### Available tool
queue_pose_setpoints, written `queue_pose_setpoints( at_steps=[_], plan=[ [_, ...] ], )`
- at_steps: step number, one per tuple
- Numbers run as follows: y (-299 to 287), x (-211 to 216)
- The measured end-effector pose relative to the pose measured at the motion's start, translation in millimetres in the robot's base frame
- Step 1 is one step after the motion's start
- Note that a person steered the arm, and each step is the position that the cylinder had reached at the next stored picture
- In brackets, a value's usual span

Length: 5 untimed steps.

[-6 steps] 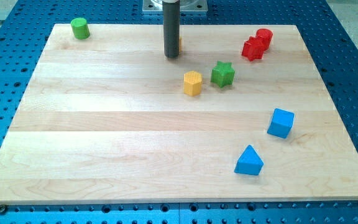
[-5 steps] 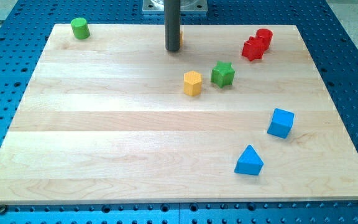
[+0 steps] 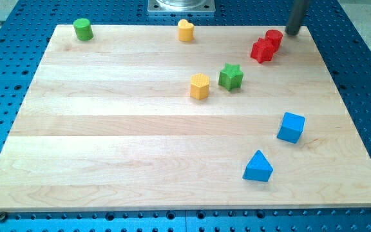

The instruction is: Push red blocks into green star

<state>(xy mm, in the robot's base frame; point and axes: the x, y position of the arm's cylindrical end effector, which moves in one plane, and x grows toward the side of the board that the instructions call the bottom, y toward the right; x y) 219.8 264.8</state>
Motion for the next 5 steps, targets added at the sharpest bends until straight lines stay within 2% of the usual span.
queue_pose_setpoints(
  at_steps=[1,2,4,5],
  plan=[
    [-88,60],
    [-139,98],
    [-70,12],
    [-117,-7]
  ],
)
